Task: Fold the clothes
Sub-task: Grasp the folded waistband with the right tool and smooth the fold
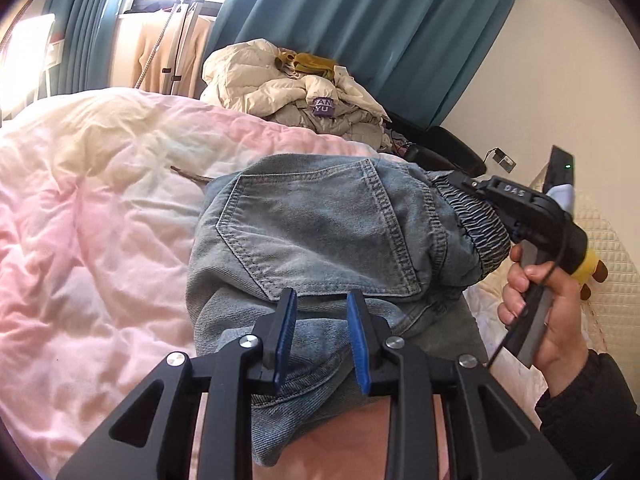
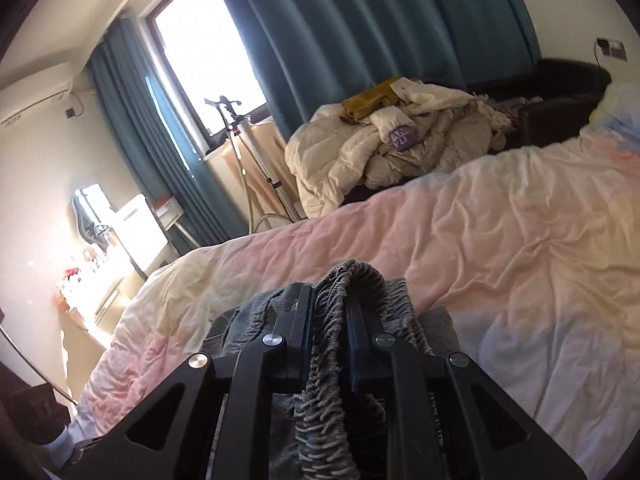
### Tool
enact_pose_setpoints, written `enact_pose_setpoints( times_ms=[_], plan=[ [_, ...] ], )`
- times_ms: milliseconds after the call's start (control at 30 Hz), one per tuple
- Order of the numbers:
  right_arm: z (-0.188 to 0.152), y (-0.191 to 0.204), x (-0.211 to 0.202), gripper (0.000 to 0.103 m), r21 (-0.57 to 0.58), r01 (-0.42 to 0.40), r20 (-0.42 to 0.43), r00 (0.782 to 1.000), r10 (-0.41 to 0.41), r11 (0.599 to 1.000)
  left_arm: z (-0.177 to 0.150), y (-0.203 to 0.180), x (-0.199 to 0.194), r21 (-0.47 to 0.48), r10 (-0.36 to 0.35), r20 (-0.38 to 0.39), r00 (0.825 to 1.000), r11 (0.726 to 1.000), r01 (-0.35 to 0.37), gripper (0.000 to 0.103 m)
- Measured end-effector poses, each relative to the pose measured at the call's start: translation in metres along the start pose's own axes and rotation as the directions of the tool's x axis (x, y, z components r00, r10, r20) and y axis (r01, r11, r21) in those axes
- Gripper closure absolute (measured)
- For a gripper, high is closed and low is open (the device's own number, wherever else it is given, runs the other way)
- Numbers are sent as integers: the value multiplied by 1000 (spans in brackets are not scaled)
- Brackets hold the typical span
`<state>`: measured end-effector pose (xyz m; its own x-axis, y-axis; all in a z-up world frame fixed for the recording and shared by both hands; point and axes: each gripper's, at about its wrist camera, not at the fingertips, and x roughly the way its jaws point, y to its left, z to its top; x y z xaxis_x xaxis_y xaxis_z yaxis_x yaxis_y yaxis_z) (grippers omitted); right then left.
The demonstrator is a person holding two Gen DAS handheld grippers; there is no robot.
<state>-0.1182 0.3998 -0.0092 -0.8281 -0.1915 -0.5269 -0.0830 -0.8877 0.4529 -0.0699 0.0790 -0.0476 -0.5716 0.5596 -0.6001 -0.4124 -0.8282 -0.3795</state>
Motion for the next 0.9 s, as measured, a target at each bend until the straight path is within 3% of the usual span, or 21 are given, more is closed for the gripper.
enact_pose_setpoints(
  times_ms=[133, 200, 267, 333, 433, 567, 733, 800, 900],
  plan=[
    [-1, -45, 24, 83, 146, 13, -46, 999, -7, 989, -2, -8, 0, 78, -3, 67, 998, 997, -2, 55],
    [-2, -55, 22, 74, 171, 12, -35, 999, -6, 985, -3, -12, 4, 111, -9, 65, 998, 994, 2, 55],
    [-4, -65, 21, 56, 196, 10, -24, 1000, -6, 981, -3, -14, 8, 129, -15, 45, 999, 992, 9, 55],
    [-5, -74, 18, 51, 217, 9, -13, 1000, -6, 976, -3, -16, 10, 141, -12, 36, 999, 990, 7, 55],
    [-7, -67, 7, 49, 193, -2, -24, 1000, 6, 981, -4, -17, 14, 153, 2, 15, 1000, 988, -4, 55],
    [-15, -58, -18, 49, 199, 12, -23, 1000, -8, 980, -7, -12, 22, 136, 72, -9, 997, 988, -70, 55],
    [-26, -49, -52, 49, 220, 41, -12, 999, -40, 975, -7, -16, 21, 139, 97, 2, 995, 986, -96, 55],
    [-28, -51, -70, 49, 249, 52, 6, 998, -55, 967, -7, -18, 21, 142, 115, 1, 993, 983, -114, 55],
    [-39, -61, -87, 49, 351, 0, -2, 1000, 0, 936, -10, -21, 18, 149, 127, -1, 992, 981, -126, 55]
  ],
)
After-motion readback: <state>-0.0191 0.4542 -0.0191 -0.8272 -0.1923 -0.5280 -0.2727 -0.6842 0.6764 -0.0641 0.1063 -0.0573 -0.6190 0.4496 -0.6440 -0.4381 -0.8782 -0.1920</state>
